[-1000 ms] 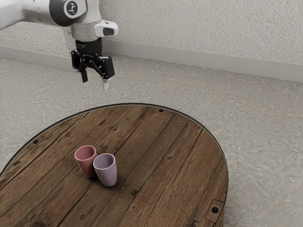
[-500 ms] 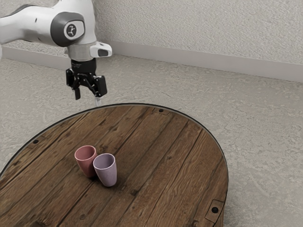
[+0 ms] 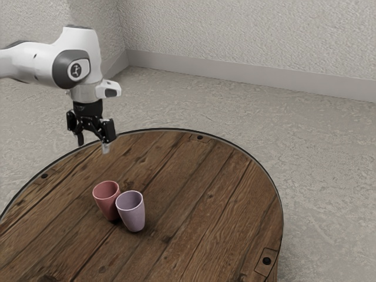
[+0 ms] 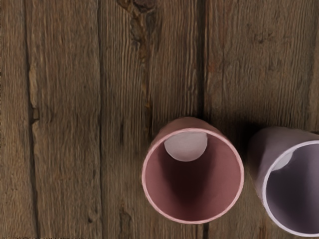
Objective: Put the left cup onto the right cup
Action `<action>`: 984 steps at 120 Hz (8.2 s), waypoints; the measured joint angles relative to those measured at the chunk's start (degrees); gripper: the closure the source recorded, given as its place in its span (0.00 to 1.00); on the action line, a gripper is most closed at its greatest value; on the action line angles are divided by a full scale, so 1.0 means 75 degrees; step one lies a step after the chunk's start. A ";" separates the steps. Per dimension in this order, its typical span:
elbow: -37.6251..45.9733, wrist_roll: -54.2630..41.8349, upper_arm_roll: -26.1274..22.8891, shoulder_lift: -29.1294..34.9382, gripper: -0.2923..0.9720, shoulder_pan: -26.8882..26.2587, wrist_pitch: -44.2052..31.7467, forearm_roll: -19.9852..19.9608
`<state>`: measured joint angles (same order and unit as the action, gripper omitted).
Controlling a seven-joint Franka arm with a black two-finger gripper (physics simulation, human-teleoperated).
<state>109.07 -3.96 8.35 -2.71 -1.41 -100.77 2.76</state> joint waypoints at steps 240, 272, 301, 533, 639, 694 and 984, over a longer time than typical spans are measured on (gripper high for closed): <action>0.2312 -0.0061 -0.0044 -0.0416 0.32 0.0177 -0.3187 0.0498; 0.2311 -0.0048 -0.0038 -0.0417 0.45 0.0185 -0.3225 0.0487; 0.2297 -0.0037 -0.0047 -0.0447 0.51 0.0156 -0.3256 0.0475; 0.2301 0.0034 -0.0053 -0.0197 0.85 0.0081 -0.3298 0.0547; 0.2279 -0.0045 -0.0353 0.1767 0.85 -0.0181 -0.2077 0.0557; 0.2220 -0.0120 -0.0468 0.1997 0.85 -0.0624 -0.1710 0.0548; 0.2242 -0.0087 -0.0703 0.1230 0.73 -0.0773 -0.1813 0.0466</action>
<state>125.88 -4.61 3.08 6.51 -7.20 -114.37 6.25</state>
